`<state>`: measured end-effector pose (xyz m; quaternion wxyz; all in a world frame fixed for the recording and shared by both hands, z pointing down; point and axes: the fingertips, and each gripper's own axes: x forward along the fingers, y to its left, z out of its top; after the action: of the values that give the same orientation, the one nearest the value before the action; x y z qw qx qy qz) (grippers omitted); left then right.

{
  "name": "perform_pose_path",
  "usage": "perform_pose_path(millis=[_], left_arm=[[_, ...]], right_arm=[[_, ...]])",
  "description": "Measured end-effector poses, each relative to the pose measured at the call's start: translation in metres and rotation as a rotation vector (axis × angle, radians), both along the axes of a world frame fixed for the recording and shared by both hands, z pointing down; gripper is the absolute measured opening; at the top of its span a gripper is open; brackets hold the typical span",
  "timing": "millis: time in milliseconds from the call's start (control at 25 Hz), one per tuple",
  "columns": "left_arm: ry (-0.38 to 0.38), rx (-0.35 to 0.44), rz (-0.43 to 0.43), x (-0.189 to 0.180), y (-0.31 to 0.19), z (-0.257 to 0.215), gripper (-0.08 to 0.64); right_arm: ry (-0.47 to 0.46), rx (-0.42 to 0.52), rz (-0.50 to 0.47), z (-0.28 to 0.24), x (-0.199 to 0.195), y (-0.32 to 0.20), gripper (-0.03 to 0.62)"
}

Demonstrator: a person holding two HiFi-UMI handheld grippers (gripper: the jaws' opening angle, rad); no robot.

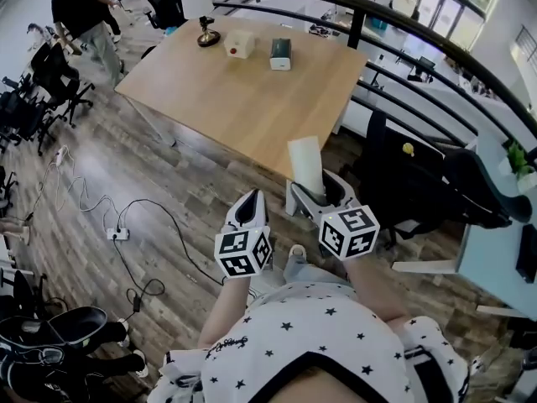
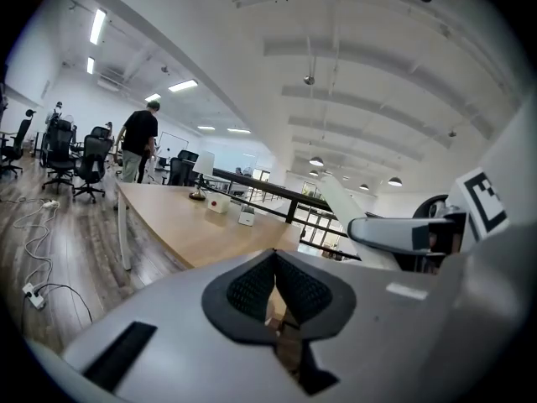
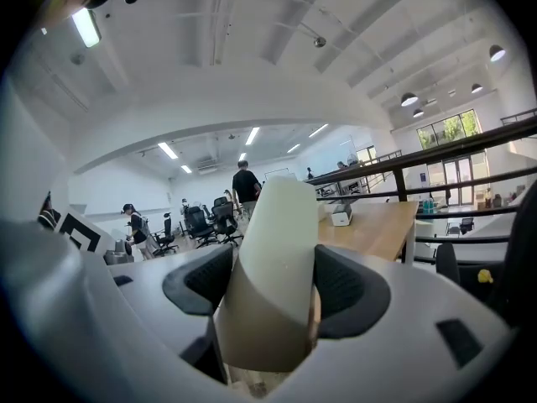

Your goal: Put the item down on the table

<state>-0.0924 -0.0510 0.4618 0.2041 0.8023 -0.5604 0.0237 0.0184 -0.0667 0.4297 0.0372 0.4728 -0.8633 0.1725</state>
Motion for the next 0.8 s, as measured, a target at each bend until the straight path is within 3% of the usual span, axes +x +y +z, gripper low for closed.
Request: perform_pose_path(millis=[400,800], left_arm=[[-0.002,0.008,-0.047,0.008,-0.093,-0.005,0.012],[-0.016,-0.037,-0.068,0.006,-0.131,0.008,0.012]], right_arm=[[0.002,0.001,-0.035,0.001,0.013,-0.097,0.298],[0.009,-0.049,-0.041,0.024,0.021,-0.144,0.298]])
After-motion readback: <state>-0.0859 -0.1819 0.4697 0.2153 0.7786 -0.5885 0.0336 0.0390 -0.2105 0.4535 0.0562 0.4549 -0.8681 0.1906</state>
